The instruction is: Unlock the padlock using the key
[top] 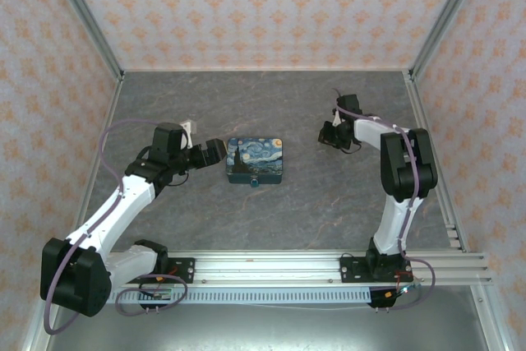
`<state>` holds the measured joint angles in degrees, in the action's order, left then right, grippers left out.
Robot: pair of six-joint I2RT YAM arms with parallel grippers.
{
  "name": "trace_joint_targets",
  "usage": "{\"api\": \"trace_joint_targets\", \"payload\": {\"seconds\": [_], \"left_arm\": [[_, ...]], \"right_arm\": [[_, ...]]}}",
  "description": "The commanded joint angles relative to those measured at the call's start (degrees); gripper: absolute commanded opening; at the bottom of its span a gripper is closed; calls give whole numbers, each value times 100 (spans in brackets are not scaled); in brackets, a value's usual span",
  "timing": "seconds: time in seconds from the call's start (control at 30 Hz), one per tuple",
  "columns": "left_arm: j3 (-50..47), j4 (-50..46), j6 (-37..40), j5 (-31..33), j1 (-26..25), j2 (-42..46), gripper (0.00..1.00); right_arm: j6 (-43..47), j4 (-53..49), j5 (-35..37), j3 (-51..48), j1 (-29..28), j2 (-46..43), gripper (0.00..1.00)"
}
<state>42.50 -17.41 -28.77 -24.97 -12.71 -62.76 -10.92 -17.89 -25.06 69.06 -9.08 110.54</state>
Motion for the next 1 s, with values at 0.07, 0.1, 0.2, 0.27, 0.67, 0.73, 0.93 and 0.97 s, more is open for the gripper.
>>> {"api": "trace_joint_targets", "payload": {"seconds": [0.07, 0.1, 0.2, 0.27, 0.67, 0.73, 0.93, 0.97], "left_arm": [[-70, -200, 134, 168, 6, 89, 100], [-76, -218, 135, 174, 7, 97, 100], [-74, -246, 153, 185, 12, 141, 100], [-50, -262, 155, 195, 7, 175, 100], [-37, 565, -153, -808, 3, 752, 100], [-39, 795, -323, -1060, 5, 896, 100], [-7, 1268, -463, -1526, -3, 1097, 99], [-21, 1421, -556, -1664, -10, 1071, 98]], "right_arm": [[202, -352, 128, 169, -225, 153, 13], [211, -360, 148, 161, -226, 128, 10], [189, -267, 227, 66, -226, -76, 3], [197, -145, 224, -50, -226, -314, 0], [507, 1583, -1511, -1582, -269, -2416, 0], [512, 1900, -1867, -1866, -336, -2763, 0], [516, 2313, -2492, -2414, -537, -3586, 0], [470, 2417, -2625, -2485, -578, -3714, 0]]}}
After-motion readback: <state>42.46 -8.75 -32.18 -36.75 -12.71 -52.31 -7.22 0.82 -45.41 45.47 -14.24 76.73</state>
